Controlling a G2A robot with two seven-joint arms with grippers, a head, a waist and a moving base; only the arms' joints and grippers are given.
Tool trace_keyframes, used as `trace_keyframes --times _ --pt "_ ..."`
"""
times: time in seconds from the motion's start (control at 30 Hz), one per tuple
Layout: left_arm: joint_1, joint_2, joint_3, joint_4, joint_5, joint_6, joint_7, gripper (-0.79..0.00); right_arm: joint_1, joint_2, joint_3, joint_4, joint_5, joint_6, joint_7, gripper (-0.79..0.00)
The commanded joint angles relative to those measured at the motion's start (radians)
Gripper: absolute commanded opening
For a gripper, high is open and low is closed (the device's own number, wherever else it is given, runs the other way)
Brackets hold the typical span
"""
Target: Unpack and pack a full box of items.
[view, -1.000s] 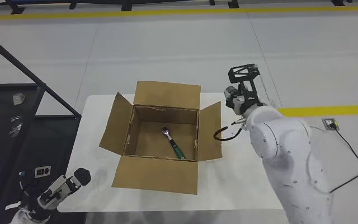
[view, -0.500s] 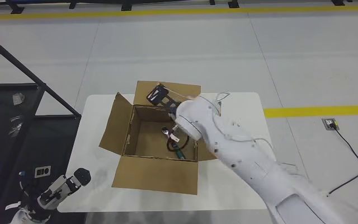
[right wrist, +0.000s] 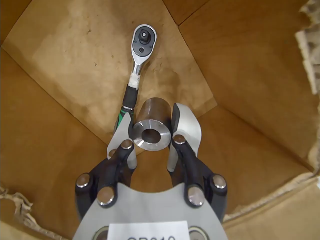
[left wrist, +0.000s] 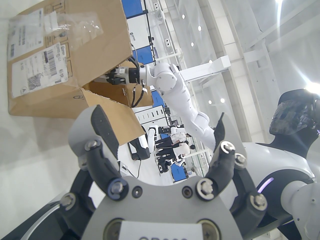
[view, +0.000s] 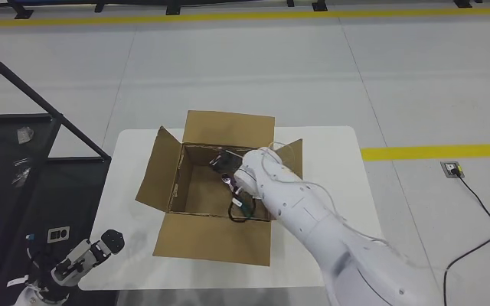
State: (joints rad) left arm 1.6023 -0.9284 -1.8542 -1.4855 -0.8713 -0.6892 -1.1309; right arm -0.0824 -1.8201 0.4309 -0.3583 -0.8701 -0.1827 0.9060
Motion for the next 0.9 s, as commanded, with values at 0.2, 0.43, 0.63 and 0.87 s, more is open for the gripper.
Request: trace_keyframes --times 0.2,0.43,0.63,0.87 --pt "0.0 0.0 0.0 0.0 0.0 0.0 0.0 0.0 -0.008 -0.048 -0.004 0.126 -0.004 0.049 -0.074 -0.785" --pt "0.0 0.0 0.0 0.0 0.0 0.0 0.0 0.0 -0.008 -0.048 -0.004 0.126 -0.004 0.049 -0.074 -0.163" --pt "0.0 0.0 0.0 0.0 0.0 0.0 0.0 0.0 0.0 -0.063 0.009 0.165 0.013 0.038 -0.09 0.0" --pt "0.004 -0.002 -0.001 -0.02 0.019 0.014 0.034 0.0 0.013 -0.075 0.016 0.177 0.006 0.026 -0.114 0.0"
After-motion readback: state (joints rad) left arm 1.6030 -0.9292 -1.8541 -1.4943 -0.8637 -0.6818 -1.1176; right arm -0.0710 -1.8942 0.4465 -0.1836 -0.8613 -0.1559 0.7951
